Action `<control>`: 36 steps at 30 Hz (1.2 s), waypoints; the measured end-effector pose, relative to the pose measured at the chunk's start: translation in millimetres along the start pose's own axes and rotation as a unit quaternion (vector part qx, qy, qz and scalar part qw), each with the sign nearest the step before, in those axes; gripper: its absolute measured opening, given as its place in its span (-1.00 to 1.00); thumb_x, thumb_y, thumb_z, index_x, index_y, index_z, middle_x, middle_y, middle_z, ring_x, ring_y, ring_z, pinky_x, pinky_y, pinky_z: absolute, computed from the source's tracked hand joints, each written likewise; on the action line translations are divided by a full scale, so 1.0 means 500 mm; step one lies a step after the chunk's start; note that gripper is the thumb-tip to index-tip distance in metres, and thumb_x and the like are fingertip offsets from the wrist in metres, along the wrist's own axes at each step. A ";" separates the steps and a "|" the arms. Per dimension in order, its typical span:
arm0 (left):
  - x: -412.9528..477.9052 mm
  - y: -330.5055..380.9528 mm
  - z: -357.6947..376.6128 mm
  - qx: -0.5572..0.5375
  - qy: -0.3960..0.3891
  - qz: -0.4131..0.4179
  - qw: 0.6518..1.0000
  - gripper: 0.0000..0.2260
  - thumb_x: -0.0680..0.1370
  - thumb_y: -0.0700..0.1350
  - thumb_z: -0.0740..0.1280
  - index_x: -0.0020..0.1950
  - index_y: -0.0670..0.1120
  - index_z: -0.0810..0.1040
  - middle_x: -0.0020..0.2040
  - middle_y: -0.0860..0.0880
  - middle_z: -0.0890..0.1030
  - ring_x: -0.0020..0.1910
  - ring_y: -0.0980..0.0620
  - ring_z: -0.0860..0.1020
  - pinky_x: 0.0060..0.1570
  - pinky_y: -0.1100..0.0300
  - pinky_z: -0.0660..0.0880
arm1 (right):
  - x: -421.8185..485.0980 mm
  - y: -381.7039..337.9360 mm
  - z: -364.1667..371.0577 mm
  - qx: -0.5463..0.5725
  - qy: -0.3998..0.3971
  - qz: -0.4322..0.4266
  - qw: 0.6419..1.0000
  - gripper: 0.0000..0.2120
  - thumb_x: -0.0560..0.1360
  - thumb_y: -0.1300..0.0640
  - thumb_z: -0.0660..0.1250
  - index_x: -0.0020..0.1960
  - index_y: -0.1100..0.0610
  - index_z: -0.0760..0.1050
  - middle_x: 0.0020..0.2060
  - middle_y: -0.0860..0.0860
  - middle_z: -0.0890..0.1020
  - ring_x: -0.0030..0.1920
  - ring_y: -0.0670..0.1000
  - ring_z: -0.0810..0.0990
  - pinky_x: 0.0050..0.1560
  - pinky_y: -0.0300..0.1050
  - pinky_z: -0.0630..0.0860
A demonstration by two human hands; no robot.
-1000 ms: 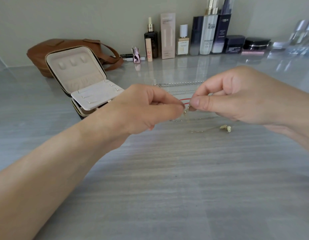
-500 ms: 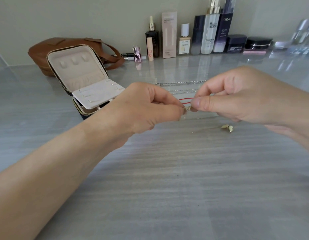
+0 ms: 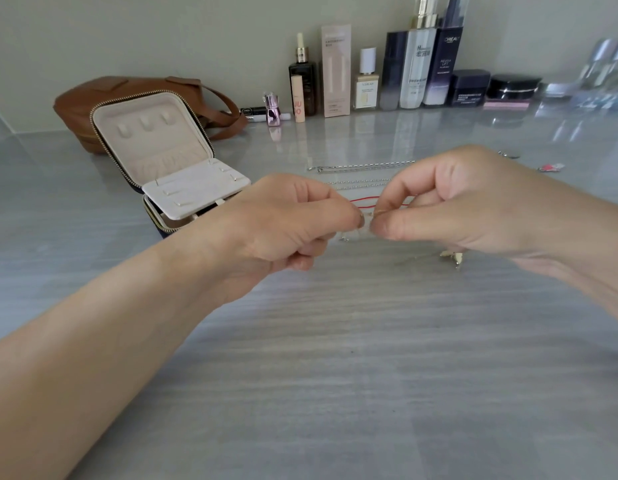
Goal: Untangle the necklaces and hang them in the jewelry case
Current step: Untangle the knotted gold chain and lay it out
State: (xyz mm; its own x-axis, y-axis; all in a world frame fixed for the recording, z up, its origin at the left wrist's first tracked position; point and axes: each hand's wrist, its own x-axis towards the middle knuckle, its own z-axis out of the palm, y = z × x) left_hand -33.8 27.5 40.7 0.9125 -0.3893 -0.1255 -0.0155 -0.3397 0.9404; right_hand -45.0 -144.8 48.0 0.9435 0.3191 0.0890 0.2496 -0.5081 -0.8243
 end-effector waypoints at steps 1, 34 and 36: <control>0.001 -0.001 0.000 -0.015 -0.020 -0.007 1.000 -0.87 0.40 -0.24 0.38 -0.28 -0.10 0.45 -0.48 0.03 0.23 -0.51 0.10 0.20 -0.49 0.27 0.20 | 0.000 0.001 -0.001 0.001 0.000 0.001 1.000 -0.90 0.20 0.06 0.40 -0.37 0.09 0.57 -0.65 -0.12 0.26 -0.60 -0.13 0.17 -0.54 -0.31 0.12; -0.008 -0.004 0.016 -0.012 -0.053 -0.041 0.998 -0.87 0.42 -0.28 0.36 -0.29 -0.10 0.51 -0.44 0.00 0.33 -0.53 0.13 0.25 -0.57 0.33 0.27 | 0.002 0.000 -0.010 0.321 -0.004 0.052 0.946 -0.80 0.30 0.35 0.32 -0.46 0.17 0.44 -0.49 0.02 0.54 -0.62 -0.16 0.29 -0.57 -0.34 0.11; -0.009 -0.005 0.016 -0.010 -0.058 -0.037 0.998 -0.88 0.42 -0.29 0.37 -0.27 -0.11 0.52 -0.44 0.00 0.36 -0.52 0.14 0.28 -0.57 0.32 0.28 | 0.000 0.000 -0.011 0.312 -0.015 0.047 0.949 -0.80 0.30 0.38 0.32 -0.44 0.18 0.43 -0.48 0.04 0.57 -0.62 -0.16 0.30 -0.57 -0.34 0.12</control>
State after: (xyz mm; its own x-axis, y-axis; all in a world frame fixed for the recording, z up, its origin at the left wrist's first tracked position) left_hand -41.3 23.3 36.4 0.8574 -0.4605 -0.2298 0.0597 -0.3544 0.9332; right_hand -43.6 -149.2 51.0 0.9462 0.3234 -0.0105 -0.0227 0.0340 -0.9992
